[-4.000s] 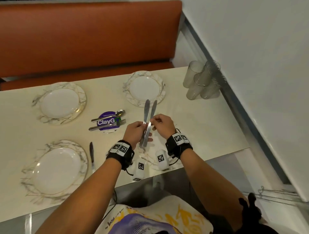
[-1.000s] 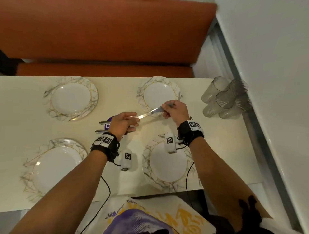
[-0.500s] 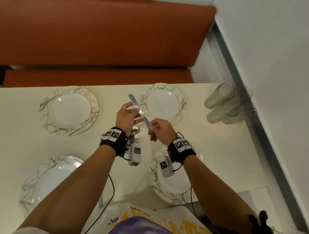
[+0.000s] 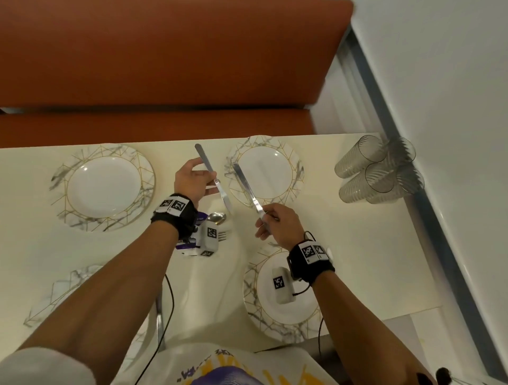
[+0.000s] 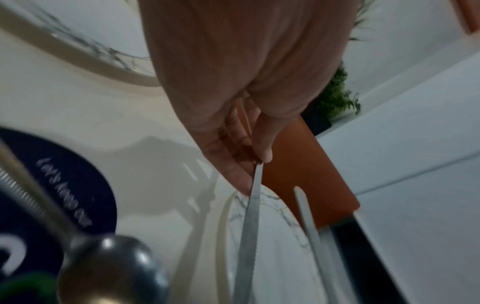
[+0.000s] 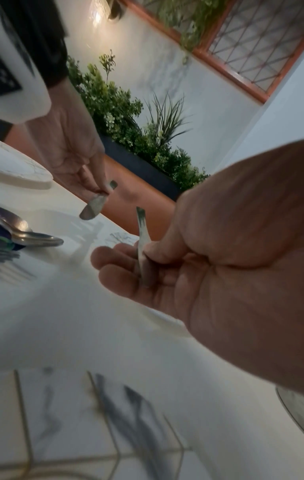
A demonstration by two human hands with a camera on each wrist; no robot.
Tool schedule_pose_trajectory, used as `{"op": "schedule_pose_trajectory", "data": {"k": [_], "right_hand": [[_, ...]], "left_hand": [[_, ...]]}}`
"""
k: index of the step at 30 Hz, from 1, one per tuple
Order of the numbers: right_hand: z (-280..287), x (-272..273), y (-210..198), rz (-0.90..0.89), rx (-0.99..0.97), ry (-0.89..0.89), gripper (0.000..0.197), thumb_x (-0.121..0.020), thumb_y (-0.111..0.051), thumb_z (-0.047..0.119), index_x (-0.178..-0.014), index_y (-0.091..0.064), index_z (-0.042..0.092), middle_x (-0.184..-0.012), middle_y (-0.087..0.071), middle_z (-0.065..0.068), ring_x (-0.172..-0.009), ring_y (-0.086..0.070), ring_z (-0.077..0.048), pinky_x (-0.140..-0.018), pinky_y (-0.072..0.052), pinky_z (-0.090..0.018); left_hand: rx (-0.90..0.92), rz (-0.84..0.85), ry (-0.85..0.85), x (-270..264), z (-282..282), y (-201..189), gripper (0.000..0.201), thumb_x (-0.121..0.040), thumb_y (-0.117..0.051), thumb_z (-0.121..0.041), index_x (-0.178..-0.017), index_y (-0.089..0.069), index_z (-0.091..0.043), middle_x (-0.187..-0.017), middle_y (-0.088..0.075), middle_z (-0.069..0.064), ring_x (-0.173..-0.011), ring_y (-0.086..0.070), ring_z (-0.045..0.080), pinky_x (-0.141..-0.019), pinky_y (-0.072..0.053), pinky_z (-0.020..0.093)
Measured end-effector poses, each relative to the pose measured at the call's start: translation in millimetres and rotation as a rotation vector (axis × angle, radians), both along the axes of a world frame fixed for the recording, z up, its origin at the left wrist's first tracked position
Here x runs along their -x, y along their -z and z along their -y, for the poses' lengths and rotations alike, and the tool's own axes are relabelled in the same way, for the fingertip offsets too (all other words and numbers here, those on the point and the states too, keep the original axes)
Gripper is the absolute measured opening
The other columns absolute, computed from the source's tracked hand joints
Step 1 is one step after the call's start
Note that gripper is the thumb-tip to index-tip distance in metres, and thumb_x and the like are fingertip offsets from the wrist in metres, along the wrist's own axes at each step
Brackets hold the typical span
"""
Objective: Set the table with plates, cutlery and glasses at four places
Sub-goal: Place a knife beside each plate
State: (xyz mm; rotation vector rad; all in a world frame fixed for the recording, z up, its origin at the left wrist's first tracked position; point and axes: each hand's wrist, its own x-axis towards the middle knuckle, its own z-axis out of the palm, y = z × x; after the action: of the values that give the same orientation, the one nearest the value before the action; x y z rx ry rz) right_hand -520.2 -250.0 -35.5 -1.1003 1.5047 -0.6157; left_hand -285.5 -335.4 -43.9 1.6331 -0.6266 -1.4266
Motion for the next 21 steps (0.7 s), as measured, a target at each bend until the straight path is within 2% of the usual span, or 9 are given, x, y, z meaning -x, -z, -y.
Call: {"op": "schedule_pose_trajectory", "data": {"k": [3, 6, 10, 13, 17, 19, 21], "right_hand": [[-2.8, 9.5, 6.5, -0.046, -0.009, 0.008, 0.021, -0.098, -0.047, 0.001, -0.105, -0.066, 0.006, -0.082, -0.074, -0.013, -0.066, -0.074, -0.035, -0.061, -0.061, -0.040], [-6.7, 16.7, 9.1, -0.061, -0.041, 0.047, 0.015, -0.099, -0.052, 0.007, -0.103, -0.067, 0.009, -0.080, -0.075, -0.011, -0.067, -0.074, -0.033, -0.062, -0.061, -0.041], [-10.5, 26.3, 10.5, -0.031, -0.050, 0.108, 0.014, -0.100, -0.053, 0.005, -0.103, -0.067, 0.006, -0.080, -0.073, -0.014, -0.065, -0.072, -0.035, -0.064, -0.062, -0.048], [-10.8, 32.9, 12.5, -0.030, -0.051, 0.130, 0.016, -0.100, -0.050, 0.001, -0.102, -0.066, 0.003, -0.080, -0.072, -0.017, -0.063, -0.072, -0.035, -0.064, -0.063, -0.053], [-8.5, 37.6, 14.6, -0.058, -0.044, 0.157, 0.020, -0.099, -0.049, -0.001, -0.104, -0.067, 0.004, -0.080, -0.073, -0.015, -0.065, -0.072, -0.037, -0.061, -0.061, -0.042], [-6.8, 39.1, 15.4, -0.068, -0.036, 0.161, 0.022, -0.098, -0.047, -0.003, -0.105, -0.067, 0.004, -0.080, -0.073, -0.014, -0.066, -0.072, -0.037, -0.061, -0.061, -0.041], [-5.5, 39.6, 16.2, -0.071, -0.026, 0.161, 0.023, -0.098, -0.046, -0.003, -0.106, -0.067, 0.004, -0.079, -0.073, -0.014, -0.065, -0.072, -0.037, -0.061, -0.060, -0.041]], "left_hand": [[-0.065, 0.117, 0.079, -2.8, 21.2, 13.0, 0.048, -0.089, -0.074, 0.003, -0.131, -0.062, -0.017, -0.099, -0.077, 0.015, -0.087, -0.077, 0.030, -0.067, -0.065, 0.042], [-0.123, 0.240, 0.157, -3.2, 41.8, 28.7, 0.049, -0.087, -0.076, 0.004, -0.130, -0.064, -0.016, -0.092, -0.077, 0.013, -0.079, -0.078, 0.028, -0.065, -0.066, 0.044], [-0.171, 0.342, 0.256, -3.3, 60.4, 45.8, 0.044, -0.083, -0.079, 0.005, -0.119, -0.065, -0.017, -0.092, -0.077, 0.015, -0.073, -0.078, 0.026, -0.063, -0.065, 0.040], [-0.168, 0.475, 0.307, -2.6, 63.1, 54.0, 0.042, -0.081, -0.084, -0.001, -0.113, -0.061, -0.017, -0.086, -0.077, 0.012, -0.065, -0.077, 0.023, -0.063, -0.065, 0.038], [-0.139, 0.553, 0.319, -1.7, 58.3, 61.7, 0.033, -0.086, -0.081, -0.005, -0.108, -0.058, -0.012, -0.086, -0.075, 0.012, -0.070, -0.076, 0.027, -0.063, -0.065, 0.042], [-0.084, 0.633, 0.355, -0.7, 53.2, 60.4, 0.028, -0.089, -0.079, -0.018, -0.107, -0.058, -0.012, -0.088, -0.074, 0.009, -0.072, -0.074, 0.026, -0.066, -0.062, 0.038], [0.020, 0.827, 0.424, -1.8, 45.7, 61.0, 0.031, -0.092, -0.074, -0.031, -0.112, -0.059, -0.013, -0.104, -0.068, 0.008, -0.090, -0.067, 0.026, -0.076, -0.056, 0.039]]}}
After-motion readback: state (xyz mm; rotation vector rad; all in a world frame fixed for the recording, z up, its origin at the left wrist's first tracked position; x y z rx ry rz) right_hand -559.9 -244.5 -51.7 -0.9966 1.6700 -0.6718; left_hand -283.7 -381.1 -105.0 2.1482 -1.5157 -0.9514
